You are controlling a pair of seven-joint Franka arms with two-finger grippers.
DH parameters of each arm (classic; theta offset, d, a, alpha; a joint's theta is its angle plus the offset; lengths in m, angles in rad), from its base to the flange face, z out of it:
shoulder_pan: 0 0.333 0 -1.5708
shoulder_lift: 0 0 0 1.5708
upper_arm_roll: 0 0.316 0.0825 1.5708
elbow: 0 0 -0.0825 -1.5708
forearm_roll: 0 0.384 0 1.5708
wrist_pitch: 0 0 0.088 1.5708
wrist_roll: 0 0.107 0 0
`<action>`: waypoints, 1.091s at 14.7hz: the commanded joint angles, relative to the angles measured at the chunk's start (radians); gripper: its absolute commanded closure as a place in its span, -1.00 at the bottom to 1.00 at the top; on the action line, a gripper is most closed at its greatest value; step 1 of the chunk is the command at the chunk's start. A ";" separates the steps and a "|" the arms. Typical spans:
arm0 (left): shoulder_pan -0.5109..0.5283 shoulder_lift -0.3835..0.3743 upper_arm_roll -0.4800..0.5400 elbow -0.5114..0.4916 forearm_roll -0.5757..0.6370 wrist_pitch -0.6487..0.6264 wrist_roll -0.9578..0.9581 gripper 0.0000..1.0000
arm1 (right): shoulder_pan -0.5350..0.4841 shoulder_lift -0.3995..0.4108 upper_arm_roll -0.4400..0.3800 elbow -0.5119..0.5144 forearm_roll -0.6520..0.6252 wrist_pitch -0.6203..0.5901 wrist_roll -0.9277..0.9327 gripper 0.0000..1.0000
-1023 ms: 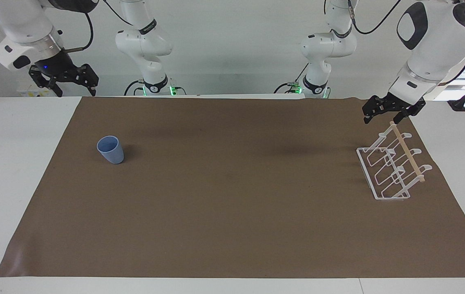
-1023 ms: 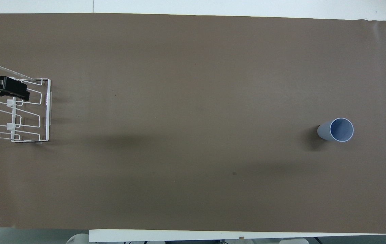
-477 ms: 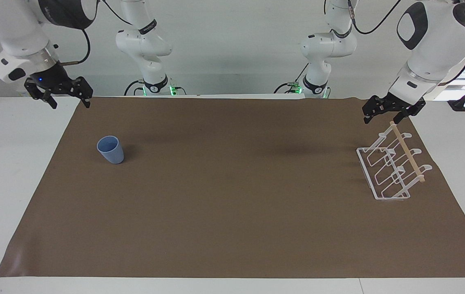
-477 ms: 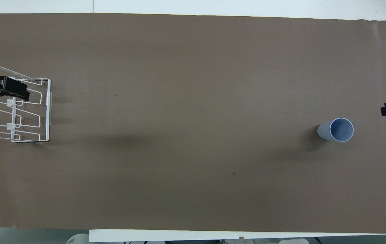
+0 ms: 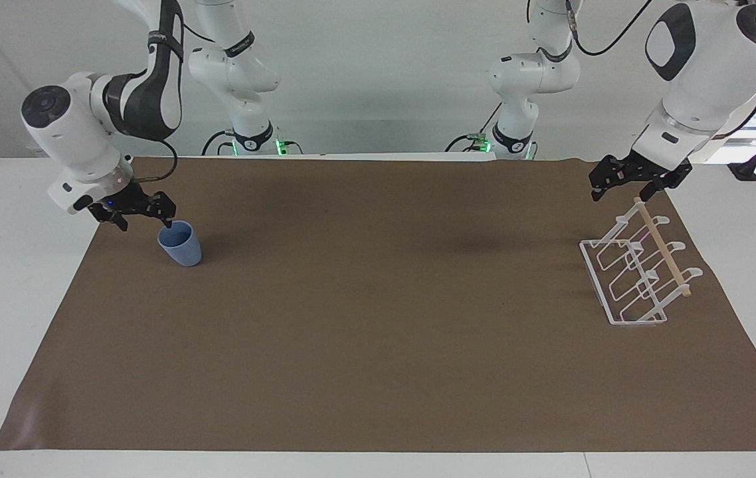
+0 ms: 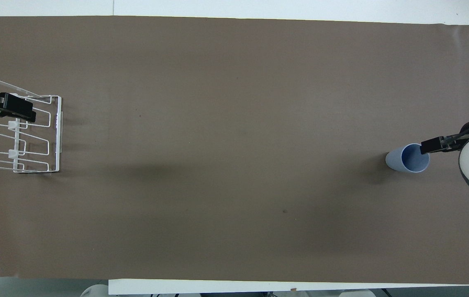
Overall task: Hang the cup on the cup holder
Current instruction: 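Reach the right gripper to the light blue cup and grasp its base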
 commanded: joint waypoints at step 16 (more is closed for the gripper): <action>-0.008 -0.022 0.000 -0.025 -0.012 0.028 0.007 -1.00 | -0.035 0.079 0.018 -0.050 0.032 0.108 -0.140 1.00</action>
